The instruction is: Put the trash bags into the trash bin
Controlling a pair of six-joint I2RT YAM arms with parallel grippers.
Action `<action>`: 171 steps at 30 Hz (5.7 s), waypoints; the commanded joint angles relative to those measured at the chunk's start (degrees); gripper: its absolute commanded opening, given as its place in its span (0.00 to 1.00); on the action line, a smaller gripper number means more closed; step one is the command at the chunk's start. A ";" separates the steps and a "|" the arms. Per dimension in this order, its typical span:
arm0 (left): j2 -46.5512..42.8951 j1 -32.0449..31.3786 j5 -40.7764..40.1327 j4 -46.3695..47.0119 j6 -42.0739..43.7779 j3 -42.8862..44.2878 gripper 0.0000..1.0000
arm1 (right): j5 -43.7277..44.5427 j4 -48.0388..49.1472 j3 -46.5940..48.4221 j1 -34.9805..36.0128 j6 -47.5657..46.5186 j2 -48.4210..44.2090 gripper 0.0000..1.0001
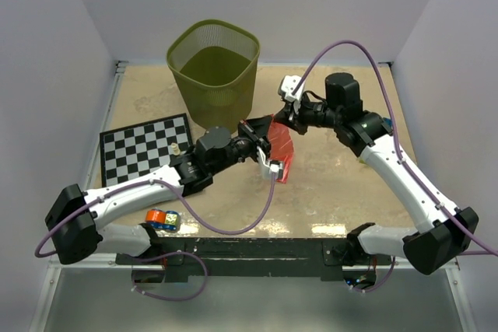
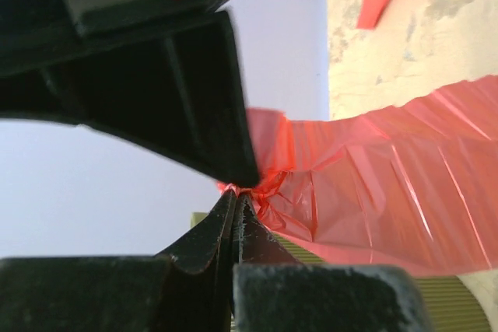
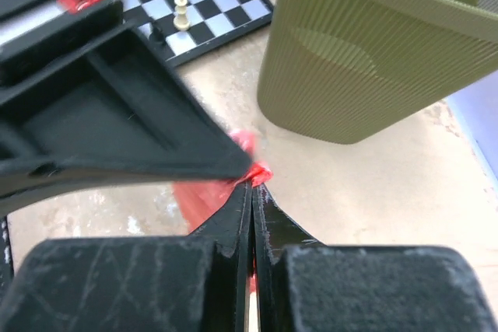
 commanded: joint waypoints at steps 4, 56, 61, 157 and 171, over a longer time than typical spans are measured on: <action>2.25 3.08 -3.83 10.56 1.40 2.92 0.00 | -8.09 -4.61 1.41 0.58 -3.31 -0.03 0.00; -8.39 5.98 14.63 26.55 2.37 -13.69 0.00 | -10.54 -12.97 14.78 -10.15 -7.45 4.54 0.44; -8.13 6.25 13.05 26.64 2.98 -13.34 0.00 | -19.30 -23.98 18.61 -10.06 -19.79 9.28 0.48; -7.25 8.62 18.84 -7.20 -63.20 9.86 0.31 | -33.66 -9.44 14.95 -6.98 1.08 7.27 0.00; -7.42 10.28 20.60 -9.83 -60.83 11.53 0.00 | -29.20 -9.00 12.40 -7.16 1.17 6.12 0.00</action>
